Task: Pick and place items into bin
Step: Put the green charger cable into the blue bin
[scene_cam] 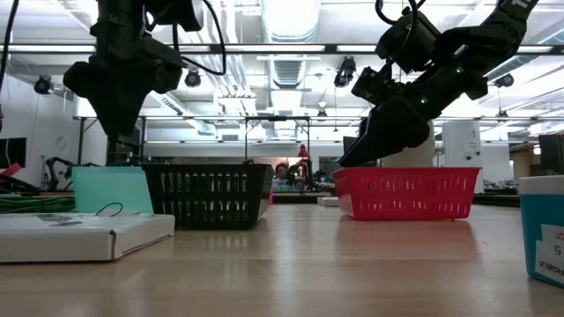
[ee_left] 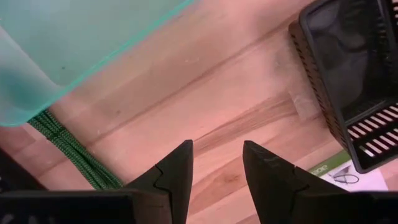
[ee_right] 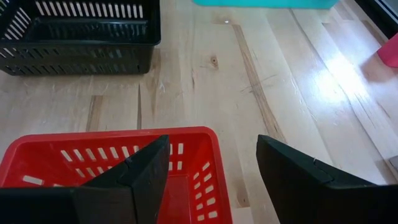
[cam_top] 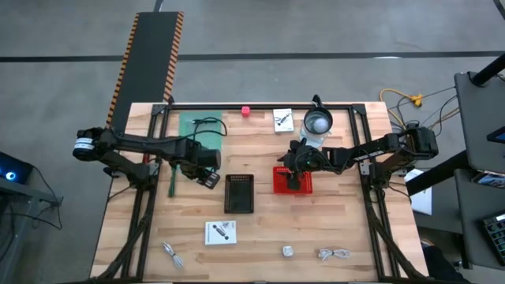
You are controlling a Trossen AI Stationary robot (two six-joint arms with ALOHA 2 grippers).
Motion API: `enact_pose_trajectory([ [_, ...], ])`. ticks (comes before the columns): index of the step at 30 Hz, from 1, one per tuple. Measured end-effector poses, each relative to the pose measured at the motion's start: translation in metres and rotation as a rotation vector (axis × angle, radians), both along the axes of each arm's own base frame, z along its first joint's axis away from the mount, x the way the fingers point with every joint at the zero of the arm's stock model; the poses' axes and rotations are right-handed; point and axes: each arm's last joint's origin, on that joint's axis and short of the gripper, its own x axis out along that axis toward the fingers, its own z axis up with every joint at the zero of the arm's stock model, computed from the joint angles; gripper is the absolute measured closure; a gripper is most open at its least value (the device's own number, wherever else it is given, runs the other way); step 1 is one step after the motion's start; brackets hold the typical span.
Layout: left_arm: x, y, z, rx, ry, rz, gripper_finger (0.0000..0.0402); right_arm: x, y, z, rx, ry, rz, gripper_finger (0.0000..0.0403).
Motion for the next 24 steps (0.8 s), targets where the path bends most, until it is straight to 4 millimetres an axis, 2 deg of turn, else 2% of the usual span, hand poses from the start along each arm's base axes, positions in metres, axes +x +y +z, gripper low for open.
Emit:
enact_pose_trajectory([
  [12, -0.005, -0.015, -0.009, 0.007, 0.035, -0.061, 0.0278, 0.000, 0.000, 0.000, 0.000, 0.000, 0.000, 0.0179],
  [17, -0.005, -0.020, -0.009, 0.003, 0.040, -0.008, 0.0278, 0.000, 0.000, -0.001, 0.000, 0.002, 0.000, 0.0179],
  [24, -0.015, -0.023, -0.009, 0.042, 0.138, 0.041, 0.0278, 0.000, 0.000, 0.000, 0.000, 0.002, 0.000, 0.0179],
])
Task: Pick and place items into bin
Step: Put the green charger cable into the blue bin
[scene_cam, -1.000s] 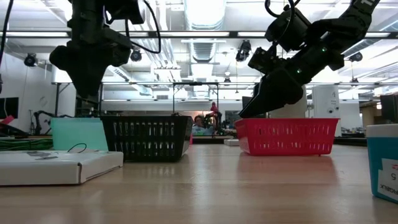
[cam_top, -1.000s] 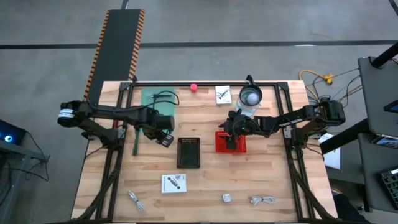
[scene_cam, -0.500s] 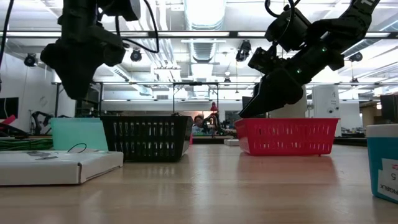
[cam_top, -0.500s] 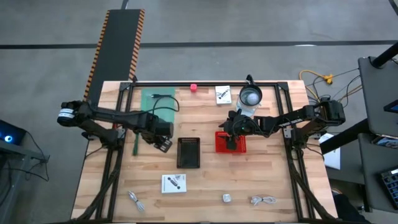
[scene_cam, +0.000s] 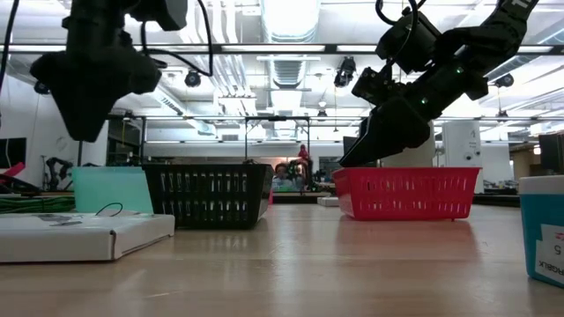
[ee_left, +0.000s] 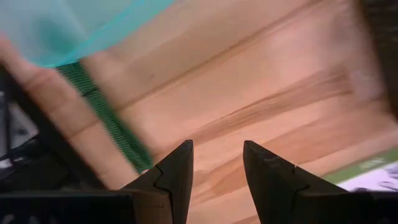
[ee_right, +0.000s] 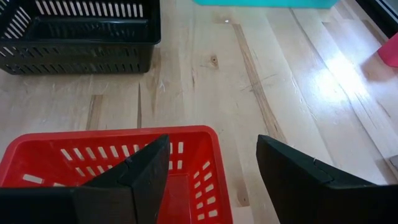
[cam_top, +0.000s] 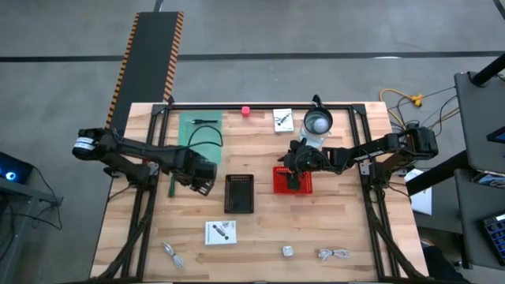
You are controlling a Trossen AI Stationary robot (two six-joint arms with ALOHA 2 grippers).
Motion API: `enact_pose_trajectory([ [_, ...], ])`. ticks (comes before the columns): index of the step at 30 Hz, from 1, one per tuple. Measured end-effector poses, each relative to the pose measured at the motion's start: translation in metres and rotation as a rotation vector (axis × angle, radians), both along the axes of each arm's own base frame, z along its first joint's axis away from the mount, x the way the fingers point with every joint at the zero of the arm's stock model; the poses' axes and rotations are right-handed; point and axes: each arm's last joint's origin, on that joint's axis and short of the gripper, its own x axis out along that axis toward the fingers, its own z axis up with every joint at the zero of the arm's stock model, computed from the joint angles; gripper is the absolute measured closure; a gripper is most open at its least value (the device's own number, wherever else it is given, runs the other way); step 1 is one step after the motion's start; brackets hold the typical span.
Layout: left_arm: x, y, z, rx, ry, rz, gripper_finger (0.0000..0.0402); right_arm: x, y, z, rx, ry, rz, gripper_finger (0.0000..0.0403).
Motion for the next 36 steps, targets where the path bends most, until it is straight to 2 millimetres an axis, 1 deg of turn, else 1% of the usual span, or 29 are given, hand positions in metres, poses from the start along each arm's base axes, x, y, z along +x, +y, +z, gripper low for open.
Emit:
enact_pose_trajectory([
  [5, -0.005, -0.001, -0.001, 0.058, 0.042, -0.008, 0.0278, 0.000, 0.000, 0.000, 0.000, 0.000, 0.000, 0.0179],
  [8, -0.007, -0.001, -0.004, 0.082, 0.052, 0.036, 0.0278, 0.000, 0.000, 0.000, 0.000, 0.000, 0.000, 0.0179],
  [12, -0.014, -0.001, -0.016, 0.089, 0.105, 0.085, 0.0278, 0.000, 0.000, 0.000, 0.000, 0.000, 0.000, 0.0179],
  [17, -0.027, -0.001, -0.033, 0.028, 0.206, 0.161, 0.0278, 0.000, 0.000, 0.000, 0.000, 0.000, 0.000, 0.0179],
  [24, -0.044, 0.000, -0.048, -0.002, 0.276, 0.188, 0.0278, 0.000, 0.000, 0.000, 0.000, 0.000, 0.000, 0.0179],
  [28, -0.052, 0.001, -0.053, 0.004, 0.287, 0.238, 0.0278, 0.000, 0.000, 0.000, 0.000, 0.000, 0.000, 0.0179],
  [31, -0.057, 0.001, -0.055, 0.004, 0.261, 0.257, 0.0278, 0.000, 0.000, 0.000, 0.000, -0.001, 0.000, 0.0179],
  [36, -0.059, 0.002, -0.052, 0.017, 0.198, 0.274, 0.0278, 0.000, 0.000, 0.000, 0.000, 0.000, 0.000, 0.0179],
])
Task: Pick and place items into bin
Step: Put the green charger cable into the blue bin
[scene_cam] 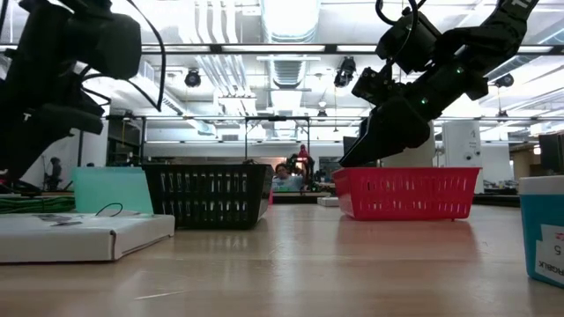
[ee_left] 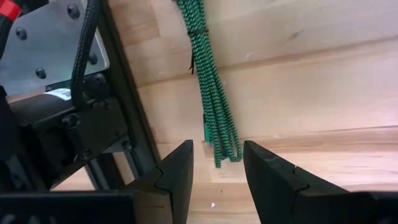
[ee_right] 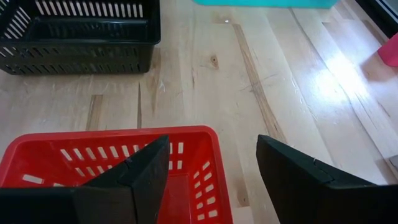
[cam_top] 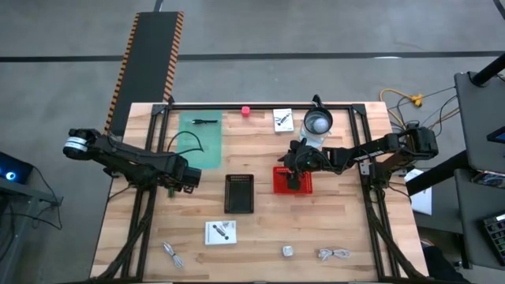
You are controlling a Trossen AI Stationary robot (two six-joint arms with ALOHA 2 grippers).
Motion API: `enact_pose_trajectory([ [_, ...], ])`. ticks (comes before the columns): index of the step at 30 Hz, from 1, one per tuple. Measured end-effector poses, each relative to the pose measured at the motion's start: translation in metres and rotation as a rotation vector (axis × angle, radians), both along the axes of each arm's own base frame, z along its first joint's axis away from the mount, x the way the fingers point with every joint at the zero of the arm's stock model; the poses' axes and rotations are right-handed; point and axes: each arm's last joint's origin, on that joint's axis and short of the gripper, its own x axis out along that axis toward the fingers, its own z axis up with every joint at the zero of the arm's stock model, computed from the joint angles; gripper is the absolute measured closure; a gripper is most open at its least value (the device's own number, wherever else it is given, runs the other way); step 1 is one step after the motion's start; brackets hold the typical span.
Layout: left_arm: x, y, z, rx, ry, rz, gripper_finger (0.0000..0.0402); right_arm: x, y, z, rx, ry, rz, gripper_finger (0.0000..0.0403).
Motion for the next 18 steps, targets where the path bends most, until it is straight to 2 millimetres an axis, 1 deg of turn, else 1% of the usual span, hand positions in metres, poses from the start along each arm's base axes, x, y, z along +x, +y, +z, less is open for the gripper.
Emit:
enact_pose_trajectory([
  [6, -0.001, 0.002, 0.001, 0.063, -0.034, 0.059, 0.0278, 0.000, 0.000, 0.000, 0.000, -0.001, 0.000, 0.0179],
  [18, 0.004, 0.001, -0.008, 0.080, 0.024, 0.061, 0.0279, 0.000, 0.000, 0.000, 0.000, 0.000, 0.000, 0.0179],
])
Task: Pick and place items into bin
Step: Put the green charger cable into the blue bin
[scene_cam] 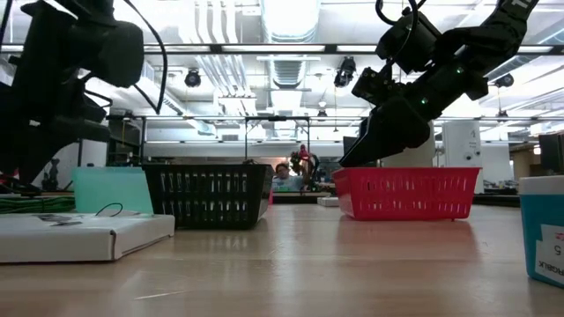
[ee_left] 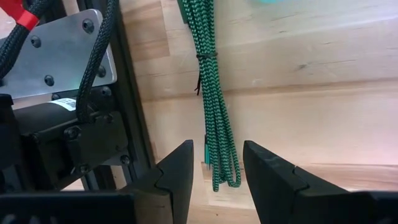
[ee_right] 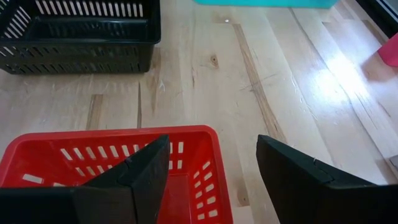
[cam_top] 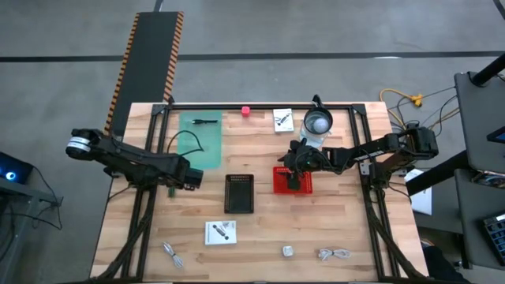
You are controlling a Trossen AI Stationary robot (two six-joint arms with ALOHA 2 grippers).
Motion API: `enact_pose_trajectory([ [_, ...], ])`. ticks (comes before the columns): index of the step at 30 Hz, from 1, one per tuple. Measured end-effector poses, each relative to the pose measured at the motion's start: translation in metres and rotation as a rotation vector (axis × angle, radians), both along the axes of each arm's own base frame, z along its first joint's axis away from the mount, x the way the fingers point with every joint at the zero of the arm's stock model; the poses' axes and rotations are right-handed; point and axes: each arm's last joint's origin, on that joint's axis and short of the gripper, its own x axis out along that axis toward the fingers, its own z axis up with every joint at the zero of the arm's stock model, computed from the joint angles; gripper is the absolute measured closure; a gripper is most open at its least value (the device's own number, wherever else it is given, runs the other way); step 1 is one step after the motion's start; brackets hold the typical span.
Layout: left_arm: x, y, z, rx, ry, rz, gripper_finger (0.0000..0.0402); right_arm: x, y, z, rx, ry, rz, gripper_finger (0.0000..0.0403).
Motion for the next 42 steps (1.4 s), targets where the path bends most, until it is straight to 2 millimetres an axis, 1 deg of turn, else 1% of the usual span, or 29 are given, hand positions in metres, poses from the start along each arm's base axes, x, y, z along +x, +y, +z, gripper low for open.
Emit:
enact_pose_trajectory([
  [13, 0.008, -0.001, -0.017, 0.013, 0.116, 0.001, 0.0279, 0.000, 0.000, 0.000, 0.000, 0.000, 0.000, 0.0179],
  [21, 0.012, -0.002, -0.024, -0.003, 0.128, 0.011, 0.0279, 0.000, 0.000, 0.000, 0.000, 0.000, 0.000, 0.0179],
  [42, 0.019, -0.003, -0.055, 0.009, 0.262, 0.003, 0.0279, -0.001, 0.000, -0.001, 0.001, 0.014, 0.000, 0.0179],
])
